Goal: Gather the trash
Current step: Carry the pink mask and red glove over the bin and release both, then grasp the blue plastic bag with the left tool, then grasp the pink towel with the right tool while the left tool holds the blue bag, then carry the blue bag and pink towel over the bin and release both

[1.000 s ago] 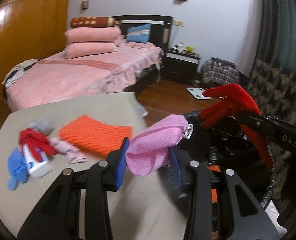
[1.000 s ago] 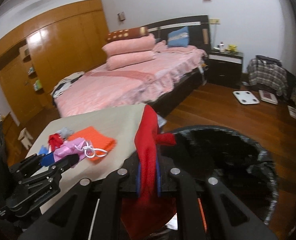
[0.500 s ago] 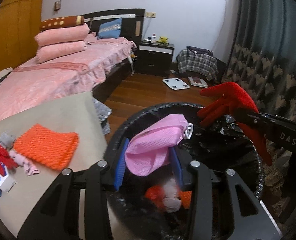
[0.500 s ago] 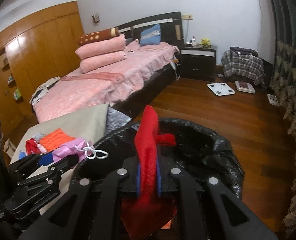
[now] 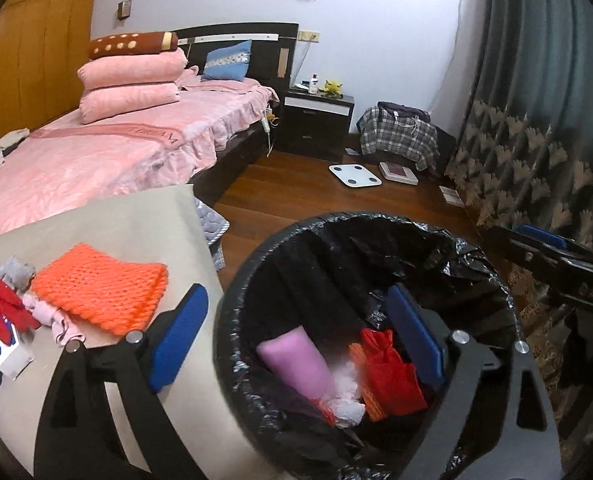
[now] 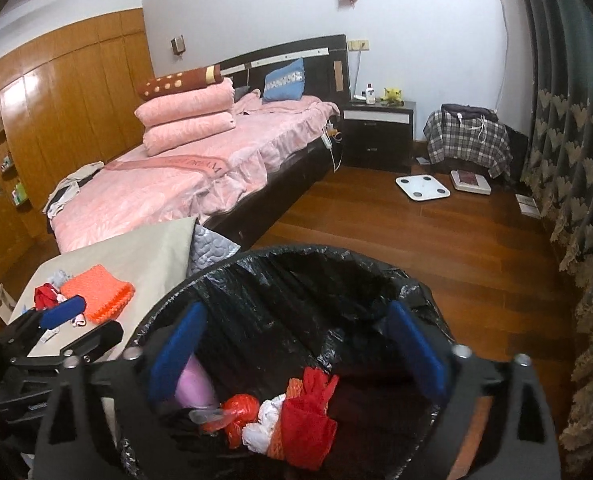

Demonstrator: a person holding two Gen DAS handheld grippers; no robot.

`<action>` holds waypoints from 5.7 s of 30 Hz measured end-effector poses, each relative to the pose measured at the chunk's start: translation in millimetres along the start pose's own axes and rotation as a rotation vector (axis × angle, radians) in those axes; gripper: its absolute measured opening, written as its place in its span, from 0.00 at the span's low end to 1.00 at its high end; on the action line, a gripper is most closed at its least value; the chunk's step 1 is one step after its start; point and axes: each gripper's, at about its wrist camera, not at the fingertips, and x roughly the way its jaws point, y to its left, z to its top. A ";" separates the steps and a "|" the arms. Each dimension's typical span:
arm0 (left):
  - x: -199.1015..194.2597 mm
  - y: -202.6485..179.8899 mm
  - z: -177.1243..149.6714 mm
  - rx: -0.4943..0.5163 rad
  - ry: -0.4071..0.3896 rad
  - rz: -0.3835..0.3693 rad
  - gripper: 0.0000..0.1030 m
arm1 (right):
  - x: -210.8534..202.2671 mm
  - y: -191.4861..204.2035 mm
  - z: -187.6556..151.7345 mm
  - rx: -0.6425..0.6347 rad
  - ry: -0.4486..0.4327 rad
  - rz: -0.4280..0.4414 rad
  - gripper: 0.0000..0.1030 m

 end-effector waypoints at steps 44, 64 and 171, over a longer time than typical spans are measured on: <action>-124.0 247.6 -75.6 -0.303 -0.031 0.562 0.87 | 76.7 263.4 -37.1 -0.304 0.073 0.303 0.94; -86.3 319.3 -85.7 -0.383 0.062 0.505 0.72 | 127.9 313.5 -75.6 -0.421 0.210 0.359 0.51; -112.5 182.2 -45.6 -0.280 -0.050 0.371 0.45 | 55.8 247.3 -36.0 -0.278 0.132 0.366 0.29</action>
